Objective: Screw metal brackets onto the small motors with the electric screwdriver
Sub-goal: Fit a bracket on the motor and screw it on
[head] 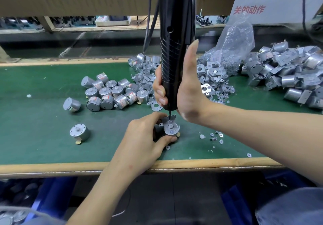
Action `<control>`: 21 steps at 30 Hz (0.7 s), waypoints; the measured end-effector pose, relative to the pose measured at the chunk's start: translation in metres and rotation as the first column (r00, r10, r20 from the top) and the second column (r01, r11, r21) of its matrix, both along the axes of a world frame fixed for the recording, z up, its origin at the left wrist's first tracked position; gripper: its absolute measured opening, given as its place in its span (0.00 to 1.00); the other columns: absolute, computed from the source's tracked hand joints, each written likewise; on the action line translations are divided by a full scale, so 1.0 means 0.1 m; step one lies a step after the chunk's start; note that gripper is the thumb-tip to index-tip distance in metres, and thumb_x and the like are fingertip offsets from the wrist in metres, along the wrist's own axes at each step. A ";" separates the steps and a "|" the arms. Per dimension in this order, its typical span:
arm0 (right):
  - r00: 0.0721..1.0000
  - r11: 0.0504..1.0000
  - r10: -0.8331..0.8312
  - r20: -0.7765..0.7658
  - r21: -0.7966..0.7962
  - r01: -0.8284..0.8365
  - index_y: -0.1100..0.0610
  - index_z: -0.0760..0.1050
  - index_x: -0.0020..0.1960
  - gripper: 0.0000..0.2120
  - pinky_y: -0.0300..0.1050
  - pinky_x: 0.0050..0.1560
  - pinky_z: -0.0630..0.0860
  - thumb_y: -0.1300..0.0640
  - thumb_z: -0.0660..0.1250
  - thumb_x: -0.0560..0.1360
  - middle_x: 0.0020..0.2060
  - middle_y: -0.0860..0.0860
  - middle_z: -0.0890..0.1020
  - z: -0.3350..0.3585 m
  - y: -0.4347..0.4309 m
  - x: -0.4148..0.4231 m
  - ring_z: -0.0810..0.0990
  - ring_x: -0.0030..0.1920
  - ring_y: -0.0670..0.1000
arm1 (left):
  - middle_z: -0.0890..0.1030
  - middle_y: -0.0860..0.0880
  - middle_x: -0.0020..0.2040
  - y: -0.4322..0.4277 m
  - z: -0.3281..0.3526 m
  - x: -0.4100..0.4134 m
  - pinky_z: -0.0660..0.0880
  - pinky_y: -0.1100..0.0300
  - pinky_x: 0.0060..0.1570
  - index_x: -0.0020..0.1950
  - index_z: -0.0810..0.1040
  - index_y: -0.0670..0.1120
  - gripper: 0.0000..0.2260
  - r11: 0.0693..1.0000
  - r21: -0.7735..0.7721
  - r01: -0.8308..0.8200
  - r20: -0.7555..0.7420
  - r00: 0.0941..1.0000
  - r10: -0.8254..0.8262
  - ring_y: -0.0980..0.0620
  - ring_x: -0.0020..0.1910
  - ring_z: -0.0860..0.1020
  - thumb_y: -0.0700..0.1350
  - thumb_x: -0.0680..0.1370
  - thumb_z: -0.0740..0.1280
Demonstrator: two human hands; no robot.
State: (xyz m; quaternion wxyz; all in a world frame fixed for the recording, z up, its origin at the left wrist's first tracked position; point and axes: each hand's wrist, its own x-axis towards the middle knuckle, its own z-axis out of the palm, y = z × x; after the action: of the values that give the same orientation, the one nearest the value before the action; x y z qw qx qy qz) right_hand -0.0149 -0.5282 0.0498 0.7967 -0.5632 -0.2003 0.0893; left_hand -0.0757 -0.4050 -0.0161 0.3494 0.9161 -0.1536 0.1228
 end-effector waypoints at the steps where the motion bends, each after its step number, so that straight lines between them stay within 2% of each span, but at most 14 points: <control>1: 1.000 1.000 -0.003 0.001 0.001 0.003 0.58 0.67 0.32 0.36 0.40 0.25 0.66 0.29 0.39 0.72 0.23 0.54 0.68 0.00 0.00 0.00 0.65 0.21 0.52 | 0.71 0.69 0.35 0.00 0.00 0.00 0.65 0.78 0.40 0.58 0.80 0.51 0.19 1.000 -0.002 0.001 -0.001 1.000 -0.001 0.69 0.38 0.73 0.53 0.70 0.78; 7: 1.000 1.000 0.010 -0.008 -0.019 -0.010 0.58 0.66 0.30 0.36 0.40 0.25 0.65 0.28 0.39 0.71 0.23 0.55 0.67 0.00 0.00 0.01 0.64 0.21 0.52 | 0.71 0.67 0.32 0.00 0.02 -0.01 0.65 0.78 0.39 0.58 0.80 0.50 0.19 1.000 -0.011 0.001 0.003 1.000 -0.001 0.69 0.36 0.73 0.52 0.70 0.78; 12: 1.000 0.999 0.003 0.000 -0.036 -0.003 0.58 0.67 0.29 0.36 0.40 0.25 0.63 0.29 0.40 0.73 0.23 0.55 0.67 -0.01 0.02 -0.01 0.64 0.20 0.52 | 0.70 0.69 0.35 -0.02 0.03 -0.02 0.64 0.79 0.40 0.58 0.80 0.49 0.19 1.000 -0.005 0.008 0.002 1.000 -0.008 0.73 0.37 0.72 0.51 0.70 0.78; 16: 1.000 0.999 -0.008 -0.018 -0.046 0.008 0.57 0.67 0.28 0.36 0.42 0.26 0.60 0.28 0.42 0.72 0.23 0.54 0.67 -0.02 0.04 -0.02 0.64 0.20 0.52 | 0.70 0.68 0.32 -0.03 0.04 -0.01 0.64 0.80 0.39 0.56 0.80 0.49 0.18 1.000 -0.013 0.003 0.000 1.000 -0.003 0.74 0.36 0.72 0.51 0.70 0.78; 21: 1.000 0.998 -0.019 -0.024 -0.053 0.018 0.56 0.67 0.27 0.36 0.44 0.26 0.59 0.28 0.42 0.72 0.22 0.53 0.67 -0.01 0.04 -0.03 0.64 0.20 0.51 | 0.71 0.69 0.35 -0.03 0.03 -0.02 0.65 0.79 0.41 0.58 0.80 0.49 0.19 1.000 0.005 0.000 0.002 1.000 0.000 0.73 0.38 0.72 0.51 0.70 0.78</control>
State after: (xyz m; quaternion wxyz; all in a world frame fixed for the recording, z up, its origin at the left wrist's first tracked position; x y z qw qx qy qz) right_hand -0.0176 -0.5238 0.0490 0.7846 -0.5849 -0.1828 0.0941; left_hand -0.0774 -0.4076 -0.0129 0.3472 0.9168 -0.1543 0.1233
